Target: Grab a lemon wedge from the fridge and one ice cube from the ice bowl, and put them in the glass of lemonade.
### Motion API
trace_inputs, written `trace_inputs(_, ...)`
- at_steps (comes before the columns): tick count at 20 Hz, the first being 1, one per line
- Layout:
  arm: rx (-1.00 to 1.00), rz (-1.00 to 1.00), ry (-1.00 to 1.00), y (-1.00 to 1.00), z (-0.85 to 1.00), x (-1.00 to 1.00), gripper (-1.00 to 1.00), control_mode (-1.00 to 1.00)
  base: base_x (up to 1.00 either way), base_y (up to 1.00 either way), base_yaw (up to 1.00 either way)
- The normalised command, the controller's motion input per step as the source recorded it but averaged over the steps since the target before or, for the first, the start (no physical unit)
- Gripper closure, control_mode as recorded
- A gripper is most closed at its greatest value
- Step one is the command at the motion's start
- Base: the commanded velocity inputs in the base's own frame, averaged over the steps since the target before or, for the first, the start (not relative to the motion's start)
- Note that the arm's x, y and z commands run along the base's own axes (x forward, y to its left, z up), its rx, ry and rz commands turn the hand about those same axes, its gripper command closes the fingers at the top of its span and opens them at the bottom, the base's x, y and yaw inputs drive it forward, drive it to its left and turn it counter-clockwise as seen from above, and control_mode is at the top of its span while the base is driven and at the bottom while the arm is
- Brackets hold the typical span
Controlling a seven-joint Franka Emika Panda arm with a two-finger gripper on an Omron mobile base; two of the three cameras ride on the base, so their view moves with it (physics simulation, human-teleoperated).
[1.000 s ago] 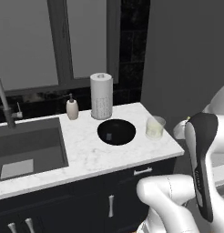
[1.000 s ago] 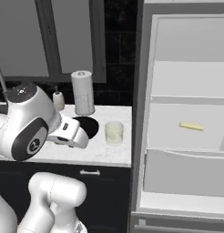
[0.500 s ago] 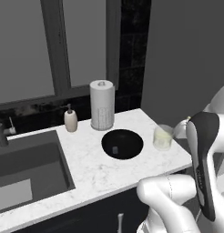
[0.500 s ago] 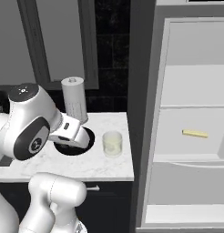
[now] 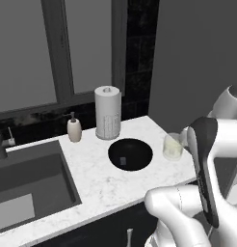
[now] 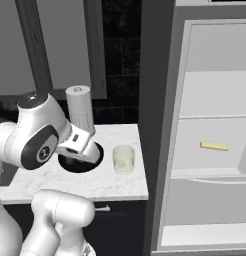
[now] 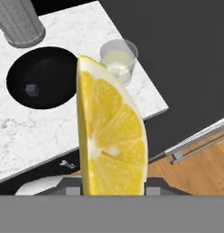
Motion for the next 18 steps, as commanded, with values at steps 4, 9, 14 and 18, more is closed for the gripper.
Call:
trace_inputs(4,0.0,-0.18,0.08,0.07,-0.43,0.76,1.0,-1.0,0.0,0.0,0.0)
trace_inputs(9,0.0,-0.2,0.07,0.05,-0.58,1.0,1.0,-1.0,0.0,0.0,0.0)
trace_inputs(14,0.0,-0.11,0.19,-0.06,-0.12,1.0,1.0,-1.0,0.0,0.0,0.0)
trace_inputs(18,0.0,-0.01,0.24,-0.44,0.0,0.7,1.0,-1.0,0.0,0.0,0.0)
